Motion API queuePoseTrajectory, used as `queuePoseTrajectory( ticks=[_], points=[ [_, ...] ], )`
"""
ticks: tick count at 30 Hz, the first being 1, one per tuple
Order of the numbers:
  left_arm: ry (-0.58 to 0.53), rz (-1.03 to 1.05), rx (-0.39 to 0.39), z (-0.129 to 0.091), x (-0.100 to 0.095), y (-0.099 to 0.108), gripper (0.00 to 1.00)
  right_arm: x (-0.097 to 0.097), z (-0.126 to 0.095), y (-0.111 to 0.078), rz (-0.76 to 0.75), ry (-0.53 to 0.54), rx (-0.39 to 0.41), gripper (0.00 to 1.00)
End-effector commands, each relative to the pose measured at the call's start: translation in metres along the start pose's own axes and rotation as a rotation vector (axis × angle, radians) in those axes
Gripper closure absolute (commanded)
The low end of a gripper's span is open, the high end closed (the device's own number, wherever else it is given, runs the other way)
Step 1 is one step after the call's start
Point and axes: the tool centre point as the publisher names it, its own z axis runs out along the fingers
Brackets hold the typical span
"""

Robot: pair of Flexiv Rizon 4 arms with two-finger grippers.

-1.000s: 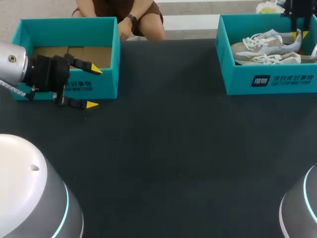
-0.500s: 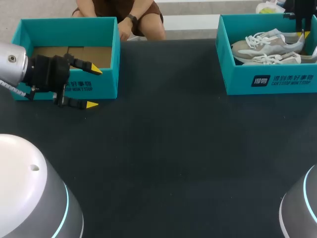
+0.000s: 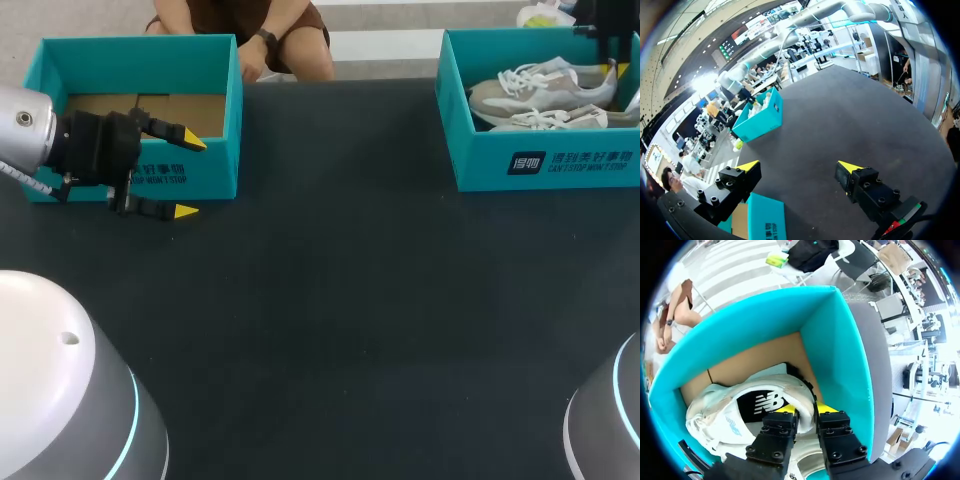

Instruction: Take the shoe out of the shoebox, open the shoe tongue, remove and reinsert the insole, then place the shoe into the shoebox

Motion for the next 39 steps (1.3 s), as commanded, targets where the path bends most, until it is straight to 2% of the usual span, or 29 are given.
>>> queuePoseTrajectory(
  ticks=[1, 6, 12, 17, 24, 39],
  points=[
    [0.000, 0.001, -0.002, 0.000, 0.001, 0.000, 0.00, -0.001, -0.006, 0.002, -0.007, 0.018, -0.013, 0.00],
    [0.000, 0.001, -0.002, 0.000, 0.001, 0.000, 0.00, 0.000, -0.018, -0.007, -0.020, 0.063, -0.036, 0.00],
    [0.000, 0.001, -0.002, 0.000, 0.001, 0.000, 0.00, 0.008, -0.046, -0.025, -0.093, 0.111, -0.131, 0.00],
    [0.000, 0.001, -0.002, 0.000, 0.001, 0.000, 0.00, 0.017, -0.072, -0.050, -0.150, 0.171, -0.213, 0.00],
    [0.000, 0.001, -0.002, 0.000, 0.001, 0.000, 0.00, 0.019, -0.101, -0.089, -0.191, 0.232, -0.265, 0.00],
    [0.000, 0.001, -0.002, 0.000, 0.001, 0.000, 0.00, 0.019, -0.101, -0.089, -0.191, 0.232, -0.265, 0.00]
  ],
)
